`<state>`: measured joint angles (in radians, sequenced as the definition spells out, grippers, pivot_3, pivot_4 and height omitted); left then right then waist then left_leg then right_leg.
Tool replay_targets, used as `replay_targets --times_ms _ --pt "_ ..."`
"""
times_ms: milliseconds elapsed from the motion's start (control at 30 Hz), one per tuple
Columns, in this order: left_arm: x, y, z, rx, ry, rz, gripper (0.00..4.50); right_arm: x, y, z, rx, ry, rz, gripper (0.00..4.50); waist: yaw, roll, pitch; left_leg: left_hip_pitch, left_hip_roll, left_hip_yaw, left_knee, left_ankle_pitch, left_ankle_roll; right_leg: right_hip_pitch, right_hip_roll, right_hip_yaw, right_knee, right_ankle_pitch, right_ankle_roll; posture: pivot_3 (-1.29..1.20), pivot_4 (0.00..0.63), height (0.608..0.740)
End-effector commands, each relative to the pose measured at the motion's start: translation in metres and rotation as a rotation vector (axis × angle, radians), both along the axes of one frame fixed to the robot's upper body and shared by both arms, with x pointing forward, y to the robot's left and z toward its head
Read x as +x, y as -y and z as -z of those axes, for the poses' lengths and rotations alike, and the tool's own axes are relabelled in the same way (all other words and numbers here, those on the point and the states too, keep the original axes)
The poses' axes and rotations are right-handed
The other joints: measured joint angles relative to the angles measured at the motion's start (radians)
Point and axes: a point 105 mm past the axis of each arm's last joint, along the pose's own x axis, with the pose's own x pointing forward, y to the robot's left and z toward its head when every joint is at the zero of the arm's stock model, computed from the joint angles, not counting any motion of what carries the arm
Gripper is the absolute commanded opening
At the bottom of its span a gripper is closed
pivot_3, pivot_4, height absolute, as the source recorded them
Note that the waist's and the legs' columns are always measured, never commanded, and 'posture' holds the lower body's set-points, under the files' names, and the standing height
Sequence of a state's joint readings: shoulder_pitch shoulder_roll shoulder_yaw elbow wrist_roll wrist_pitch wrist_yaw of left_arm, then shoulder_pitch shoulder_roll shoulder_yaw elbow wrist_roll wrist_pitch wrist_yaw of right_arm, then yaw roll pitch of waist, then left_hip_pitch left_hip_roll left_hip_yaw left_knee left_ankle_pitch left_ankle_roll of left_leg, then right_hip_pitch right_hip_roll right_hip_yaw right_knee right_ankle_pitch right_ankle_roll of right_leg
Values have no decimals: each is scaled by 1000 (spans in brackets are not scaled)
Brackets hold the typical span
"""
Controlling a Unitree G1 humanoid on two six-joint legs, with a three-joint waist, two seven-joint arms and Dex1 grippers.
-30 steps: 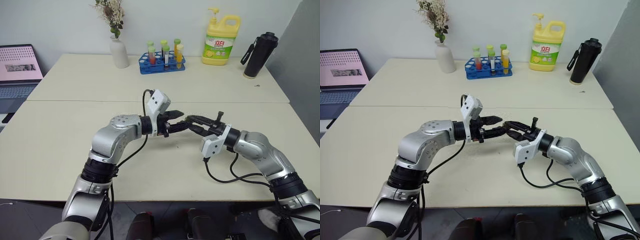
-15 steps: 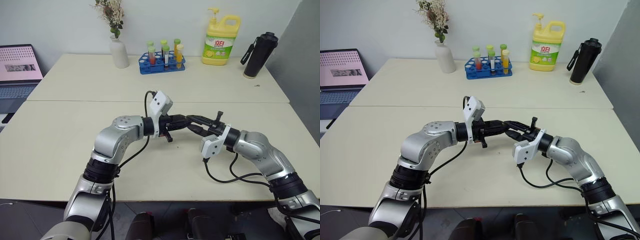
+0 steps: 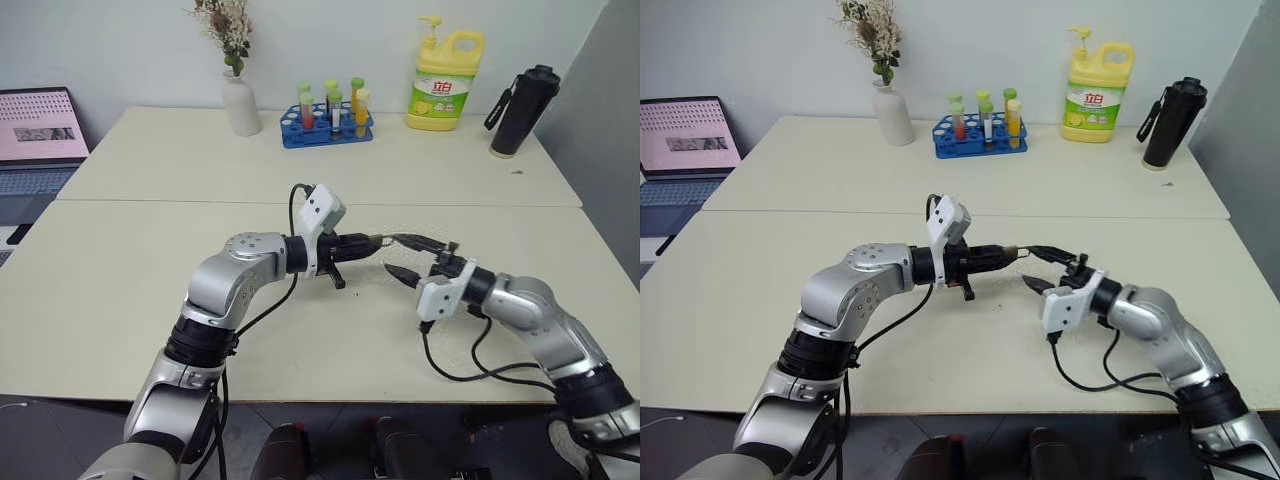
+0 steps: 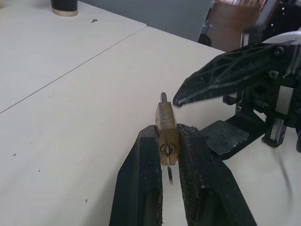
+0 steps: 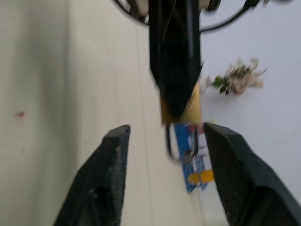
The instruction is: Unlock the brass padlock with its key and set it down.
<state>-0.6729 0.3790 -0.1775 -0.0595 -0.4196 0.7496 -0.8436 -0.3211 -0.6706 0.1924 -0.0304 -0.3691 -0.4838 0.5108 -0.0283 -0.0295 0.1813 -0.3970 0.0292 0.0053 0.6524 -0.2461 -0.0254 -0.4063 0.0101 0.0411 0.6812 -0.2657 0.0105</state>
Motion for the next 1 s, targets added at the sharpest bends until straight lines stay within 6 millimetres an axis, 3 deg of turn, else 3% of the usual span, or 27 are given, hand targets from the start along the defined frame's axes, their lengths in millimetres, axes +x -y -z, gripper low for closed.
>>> replay_targets --times_ms 33,133,233,300,500,1000 --pt "-4 1 -12 -28 38 54 161 -11 10 -22 104 -23 19 3645 0 0 0 0 0 0 0 0 0 0 0 0 0 0 0 0 150 740" --pt "-6 -1 -14 -33 39 86 161 -22 12 -27 202 -132 7 3645 -2 0 0 0 0 0 0 0 0 0 0 0 0 0 1 0 150 740" --pt "-9 -1 -15 -36 33 126 161 -38 6 -34 279 -263 -66 3028 -3 0 0 0 0 0 1 0 0 0 1 0 0 0 1 0 150 740" --pt "-10 -1 -15 -29 39 158 161 -46 1 -38 319 -381 -109 2354 -1 0 0 0 0 -1 1 0 0 1 2 -1 1 0 1 0 150 740" --pt "-15 1 -19 -40 47 213 161 -48 -6 -45 370 -531 -139 117 -1 0 0 -2 0 -2 6 0 0 1 2 -2 1 0 2 0 150 740" --pt "-43 -4 -25 -38 79 330 161 -35 -11 -47 419 -630 -144 0 -1 0 0 -3 0 -2 7 0 1 1 2 -2 0 0 3 0 150 740"
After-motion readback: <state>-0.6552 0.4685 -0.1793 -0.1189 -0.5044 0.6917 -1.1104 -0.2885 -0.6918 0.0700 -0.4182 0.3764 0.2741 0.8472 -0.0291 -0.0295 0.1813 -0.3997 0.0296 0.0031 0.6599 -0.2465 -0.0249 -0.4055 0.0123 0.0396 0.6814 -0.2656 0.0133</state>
